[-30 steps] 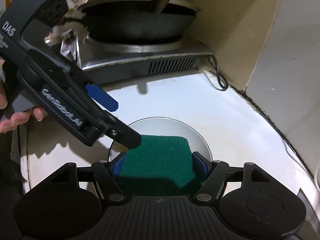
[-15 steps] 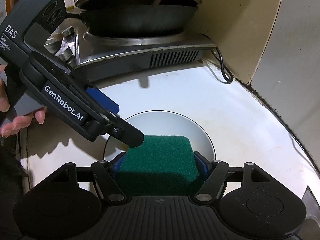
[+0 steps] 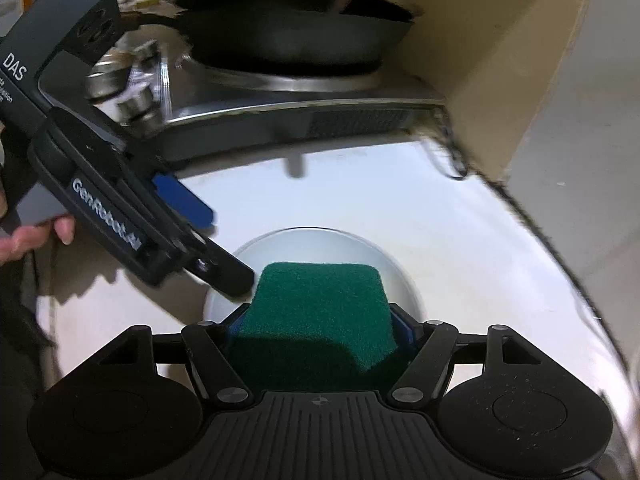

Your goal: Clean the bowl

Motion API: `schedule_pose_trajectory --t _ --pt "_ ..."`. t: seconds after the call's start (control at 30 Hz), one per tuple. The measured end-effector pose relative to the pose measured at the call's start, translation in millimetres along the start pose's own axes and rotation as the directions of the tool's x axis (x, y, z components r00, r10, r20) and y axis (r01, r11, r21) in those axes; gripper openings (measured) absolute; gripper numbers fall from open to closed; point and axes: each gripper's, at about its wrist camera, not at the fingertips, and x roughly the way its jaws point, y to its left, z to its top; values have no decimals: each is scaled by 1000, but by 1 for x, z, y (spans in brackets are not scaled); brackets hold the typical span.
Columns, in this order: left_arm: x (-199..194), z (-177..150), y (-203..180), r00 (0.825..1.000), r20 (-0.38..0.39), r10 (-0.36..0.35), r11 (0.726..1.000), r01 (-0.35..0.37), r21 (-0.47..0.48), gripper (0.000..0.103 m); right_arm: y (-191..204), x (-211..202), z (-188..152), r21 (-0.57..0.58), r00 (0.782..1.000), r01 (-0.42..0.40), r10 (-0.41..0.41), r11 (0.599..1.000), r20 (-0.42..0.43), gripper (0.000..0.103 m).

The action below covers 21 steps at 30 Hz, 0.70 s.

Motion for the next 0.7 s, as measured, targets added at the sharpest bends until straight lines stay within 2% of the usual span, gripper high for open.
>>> schedule_pose_trajectory --t 0.1,0.2,0.27,0.43,0.53,0.6,0.7 --pt "-2 0 3 1000 -1 1 1000 -1 3 88 -2 -5 -2 -11 999 -30 30 999 -20 70" --pt "-5 -1 -2 1000 -8 -5 999 5 50 88 -4 -14 -5 -37 1000 -5 3 999 -29 69" --pt "-8 -3 -8 1000 -10 -7 996 8 93 88 -4 -19 -4 -45 999 46 -47 998 -16 70" --pt "-13 -5 -15 1000 -16 -6 994 8 110 90 -6 -25 -8 60 999 24 -26 998 34 70" --pt "-16 -7 -24 1000 -11 -2 992 3 126 97 -3 -30 -10 101 998 1 -6 995 58 70" --pt "-18 -8 -31 1000 -5 4 990 -3 139 103 2 -35 -12 121 998 16 -23 992 61 70" --pt "-22 -11 -36 1000 2 5 990 -5 139 103 4 -42 -16 172 997 25 -38 985 73 70"
